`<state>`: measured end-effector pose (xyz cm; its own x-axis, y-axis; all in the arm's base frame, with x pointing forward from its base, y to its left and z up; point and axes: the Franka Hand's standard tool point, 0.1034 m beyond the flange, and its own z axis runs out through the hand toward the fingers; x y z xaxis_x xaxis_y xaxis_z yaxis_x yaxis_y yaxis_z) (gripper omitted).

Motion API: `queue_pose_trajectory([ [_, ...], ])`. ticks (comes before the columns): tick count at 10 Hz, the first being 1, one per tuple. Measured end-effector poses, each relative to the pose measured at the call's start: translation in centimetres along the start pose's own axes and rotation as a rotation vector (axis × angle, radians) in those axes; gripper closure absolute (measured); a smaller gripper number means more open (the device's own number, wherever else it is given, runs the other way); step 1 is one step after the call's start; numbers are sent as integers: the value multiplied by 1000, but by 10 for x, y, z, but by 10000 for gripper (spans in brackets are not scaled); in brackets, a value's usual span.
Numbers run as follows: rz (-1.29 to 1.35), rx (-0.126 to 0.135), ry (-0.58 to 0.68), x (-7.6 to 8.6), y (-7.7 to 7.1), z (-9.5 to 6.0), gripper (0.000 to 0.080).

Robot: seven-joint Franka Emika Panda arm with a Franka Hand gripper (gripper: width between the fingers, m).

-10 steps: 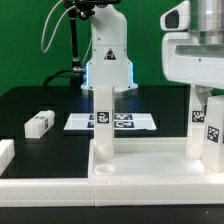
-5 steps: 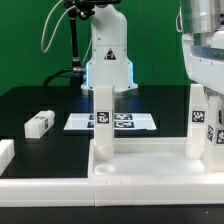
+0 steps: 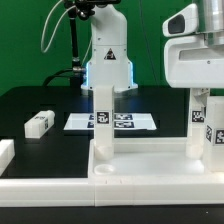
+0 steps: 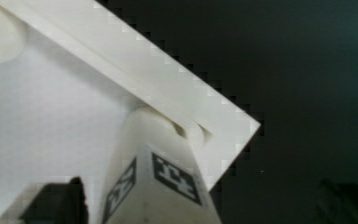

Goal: Assemble desk

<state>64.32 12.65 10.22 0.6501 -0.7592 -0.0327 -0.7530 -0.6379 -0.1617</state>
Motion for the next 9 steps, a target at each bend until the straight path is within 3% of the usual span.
queue_pose_trajectory([
  [3,-259,-12,10,6,4,-1,150],
  [5,-598,-56,40,16,5,-7,150],
  [7,-816,-77,41,10,-2,-4,150],
  [8,-789,-75,41,10,-2,-4,150],
  [9,-777,-75,42,10,-1,-4,292],
])
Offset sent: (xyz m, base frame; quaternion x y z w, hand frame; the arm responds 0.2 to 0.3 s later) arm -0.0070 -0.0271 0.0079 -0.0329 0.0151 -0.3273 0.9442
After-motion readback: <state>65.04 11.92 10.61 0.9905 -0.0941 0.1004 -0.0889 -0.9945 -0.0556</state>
